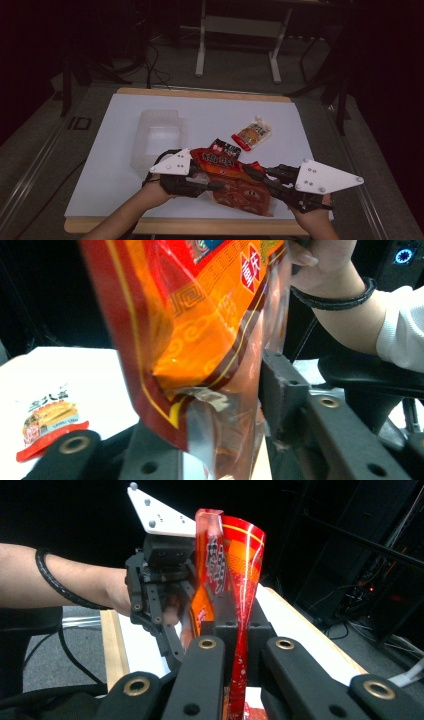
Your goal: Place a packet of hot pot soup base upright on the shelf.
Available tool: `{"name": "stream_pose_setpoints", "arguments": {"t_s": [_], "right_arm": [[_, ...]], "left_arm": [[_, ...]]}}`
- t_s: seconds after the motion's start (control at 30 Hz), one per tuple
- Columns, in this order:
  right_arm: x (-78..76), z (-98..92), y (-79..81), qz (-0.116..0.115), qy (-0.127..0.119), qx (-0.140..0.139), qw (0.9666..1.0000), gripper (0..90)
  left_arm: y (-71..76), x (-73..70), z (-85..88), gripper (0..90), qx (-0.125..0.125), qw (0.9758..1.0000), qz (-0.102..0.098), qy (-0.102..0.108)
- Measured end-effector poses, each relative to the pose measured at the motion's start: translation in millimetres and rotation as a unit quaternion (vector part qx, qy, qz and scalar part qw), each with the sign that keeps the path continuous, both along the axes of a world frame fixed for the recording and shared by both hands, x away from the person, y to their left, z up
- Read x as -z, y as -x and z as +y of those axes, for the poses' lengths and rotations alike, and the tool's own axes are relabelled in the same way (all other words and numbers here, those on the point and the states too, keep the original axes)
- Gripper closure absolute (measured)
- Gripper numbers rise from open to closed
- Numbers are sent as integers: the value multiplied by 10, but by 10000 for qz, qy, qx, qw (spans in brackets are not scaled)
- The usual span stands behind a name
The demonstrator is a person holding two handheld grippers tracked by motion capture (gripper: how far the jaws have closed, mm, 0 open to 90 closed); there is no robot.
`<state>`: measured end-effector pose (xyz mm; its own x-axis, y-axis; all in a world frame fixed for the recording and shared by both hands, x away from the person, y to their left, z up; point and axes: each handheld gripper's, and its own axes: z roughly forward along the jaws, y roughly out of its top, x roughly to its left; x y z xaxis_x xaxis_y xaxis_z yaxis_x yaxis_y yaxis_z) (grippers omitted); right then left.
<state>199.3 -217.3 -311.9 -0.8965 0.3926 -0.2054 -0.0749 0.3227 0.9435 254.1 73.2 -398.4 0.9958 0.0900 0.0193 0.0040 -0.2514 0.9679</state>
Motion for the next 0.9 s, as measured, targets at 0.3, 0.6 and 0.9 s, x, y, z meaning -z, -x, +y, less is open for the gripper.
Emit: {"name": "stream_pose_setpoints", "arguments": {"t_s": [0.3,0.6,0.9], "right_arm": [[50,-46,-83,175,0,-39,9998,881],[34,-95,-135,146,-109,15,9998,828],[15,-159,-160,41,-436,329,9985,614]], "left_arm": [[8,-24,-3,716,-3,9997,-106,-200],[40,-144,-2,720,-238,9992,-40,-304],[64,-239,12,721,-551,9977,-209,-332]]}}
